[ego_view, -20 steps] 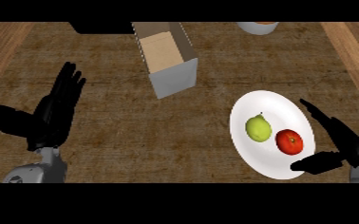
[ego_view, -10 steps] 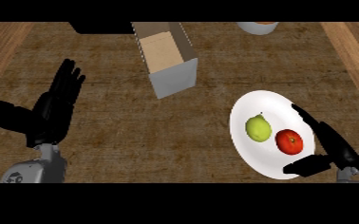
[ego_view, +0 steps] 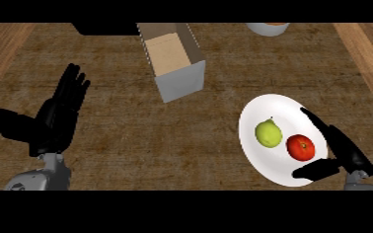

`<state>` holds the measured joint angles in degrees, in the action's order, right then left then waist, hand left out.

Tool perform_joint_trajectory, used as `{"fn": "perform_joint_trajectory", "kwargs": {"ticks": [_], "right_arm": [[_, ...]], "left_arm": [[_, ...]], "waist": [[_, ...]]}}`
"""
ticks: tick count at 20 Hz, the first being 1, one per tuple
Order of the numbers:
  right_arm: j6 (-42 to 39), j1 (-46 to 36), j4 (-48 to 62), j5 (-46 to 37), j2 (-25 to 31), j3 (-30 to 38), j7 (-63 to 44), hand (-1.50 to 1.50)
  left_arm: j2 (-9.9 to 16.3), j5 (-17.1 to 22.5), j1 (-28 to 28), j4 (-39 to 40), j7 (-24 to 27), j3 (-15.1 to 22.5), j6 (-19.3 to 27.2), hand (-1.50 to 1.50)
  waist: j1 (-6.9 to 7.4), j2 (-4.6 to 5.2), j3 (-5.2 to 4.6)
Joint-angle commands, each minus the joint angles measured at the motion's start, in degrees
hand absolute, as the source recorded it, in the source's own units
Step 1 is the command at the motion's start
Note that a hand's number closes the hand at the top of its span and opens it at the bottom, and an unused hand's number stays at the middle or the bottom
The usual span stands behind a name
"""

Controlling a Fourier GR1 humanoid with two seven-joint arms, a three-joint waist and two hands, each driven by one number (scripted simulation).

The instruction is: Pick the tomato from the plate and place it in the cardboard box

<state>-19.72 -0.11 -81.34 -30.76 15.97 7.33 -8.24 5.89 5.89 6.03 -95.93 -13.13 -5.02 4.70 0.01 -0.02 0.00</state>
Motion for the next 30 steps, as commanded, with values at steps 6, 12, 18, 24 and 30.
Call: {"fn": "perform_joint_trajectory", "kwargs": {"ticks": [6, 12, 18, 24, 30], "right_arm": [[5.5, 4.6, -2.5, -6.5, 1.0, -3.0, 8.8, 1.5], [9.2, 7.3, -6.0, -8.9, -0.5, -3.0, 8.6, 1.5], [9.9, -14.6, -4.1, -26.0, -15.6, -27.7, -6.3, 1.5], [12.7, -28.4, -0.3, -30.2, -15.9, -37.7, -18.0, 1.5], [13.4, -41.3, 3.6, -28.5, -15.9, -44.8, -28.4, 1.5]], "left_arm": [[1.7, 1.1, 0.9, 0.6, -0.2, -2.4, -1.1, 0.0], [-1.5, -2.1, -0.4, -1.4, -1.0, 1.5, 1.6, 0.0], [-1.6, -0.4, 3.3, 0.3, -1.0, 4.3, -2.5, 0.0], [-2.2, -0.7, 5.0, 1.6, -0.9, 6.6, -3.8, 0.0], [-2.9, -0.7, 7.0, 2.8, -1.4, 7.7, -4.2, 0.0]], "waist": [[-0.14, -0.04, 0.0], [-0.25, -0.07, 0.0], [11.67, 1.05, -0.84], [14.08, 1.21, -0.49], [15.07, 1.34, -0.37]]}}
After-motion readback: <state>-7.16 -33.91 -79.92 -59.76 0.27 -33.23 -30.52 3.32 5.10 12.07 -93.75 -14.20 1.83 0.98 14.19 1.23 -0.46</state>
